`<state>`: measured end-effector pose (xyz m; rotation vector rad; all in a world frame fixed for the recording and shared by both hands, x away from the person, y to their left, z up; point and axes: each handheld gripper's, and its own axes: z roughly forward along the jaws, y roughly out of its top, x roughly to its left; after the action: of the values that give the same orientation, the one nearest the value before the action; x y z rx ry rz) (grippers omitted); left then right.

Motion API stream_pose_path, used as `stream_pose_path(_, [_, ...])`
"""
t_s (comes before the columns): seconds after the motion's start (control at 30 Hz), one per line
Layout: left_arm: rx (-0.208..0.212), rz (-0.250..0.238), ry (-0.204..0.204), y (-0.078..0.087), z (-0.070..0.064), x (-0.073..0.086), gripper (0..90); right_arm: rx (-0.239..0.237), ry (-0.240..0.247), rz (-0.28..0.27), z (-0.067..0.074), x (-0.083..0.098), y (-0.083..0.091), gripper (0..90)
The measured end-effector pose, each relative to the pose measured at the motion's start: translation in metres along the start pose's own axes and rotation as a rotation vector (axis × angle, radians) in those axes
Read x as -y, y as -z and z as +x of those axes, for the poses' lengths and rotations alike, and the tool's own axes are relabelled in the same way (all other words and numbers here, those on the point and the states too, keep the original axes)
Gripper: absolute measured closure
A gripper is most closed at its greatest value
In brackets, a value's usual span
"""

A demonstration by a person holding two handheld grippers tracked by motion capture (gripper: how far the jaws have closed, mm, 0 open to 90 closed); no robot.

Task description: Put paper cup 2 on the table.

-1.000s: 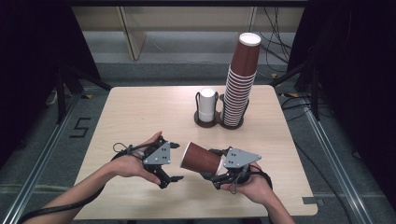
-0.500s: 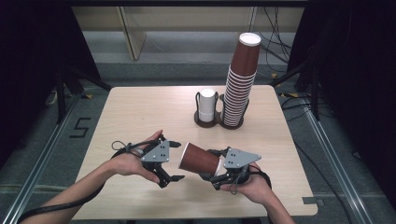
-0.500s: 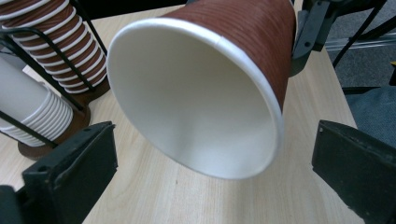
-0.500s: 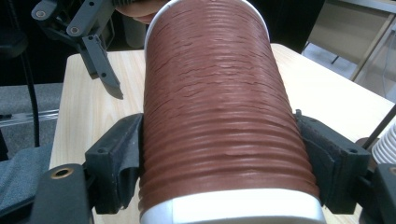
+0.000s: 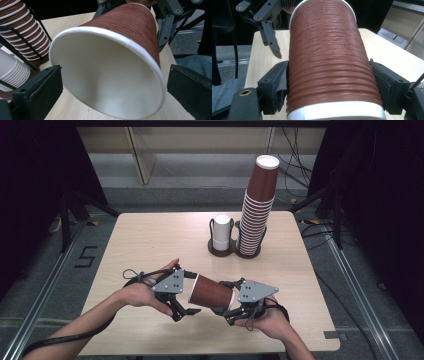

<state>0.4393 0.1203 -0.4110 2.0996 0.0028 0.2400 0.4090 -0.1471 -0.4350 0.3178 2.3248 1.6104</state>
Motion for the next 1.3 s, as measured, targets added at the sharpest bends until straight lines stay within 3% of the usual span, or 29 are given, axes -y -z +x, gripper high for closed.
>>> stream_pose_path(0.13, [-0.013,0.001,-0.007,0.0023,-0.0003,-0.0002,0.0,-0.006,0.024,0.011,-0.0004,-0.0011,0.0018,22.5])
stream_pose_path(0.23, [-0.022,-0.01,0.008,0.0048,0.0024,0.0011,0.0,-0.012,-0.005,0.004,0.001,-0.0003,0.0025,22.5])
stream_pose_path(0.27, [-0.022,-0.015,0.015,0.0049,0.0031,0.0018,0.0,-0.009,0.018,0.006,-0.0001,-0.0002,0.0035,22.5])
stream_pose_path(0.4, [-0.004,-0.011,0.017,0.0034,0.0048,0.0015,0.0,-0.037,0.013,0.027,0.0006,0.0005,0.0034,22.6])
stream_pose_path(0.7, [0.046,-0.028,0.002,-0.0037,0.0015,-0.0033,0.0,-0.072,0.04,0.003,0.0021,-0.0021,-0.0009,22.6])
stream_pose_path(0.97, [0.087,-0.044,-0.01,-0.0024,0.0012,-0.0044,4.7,-0.102,0.025,-0.019,0.0026,-0.0012,-0.001,22.5])
stream_pose_path(1.3, [0.091,-0.036,-0.03,-0.0003,0.0012,-0.0044,6.8,-0.108,0.026,-0.006,0.0021,-0.0012,-0.003,22.3])
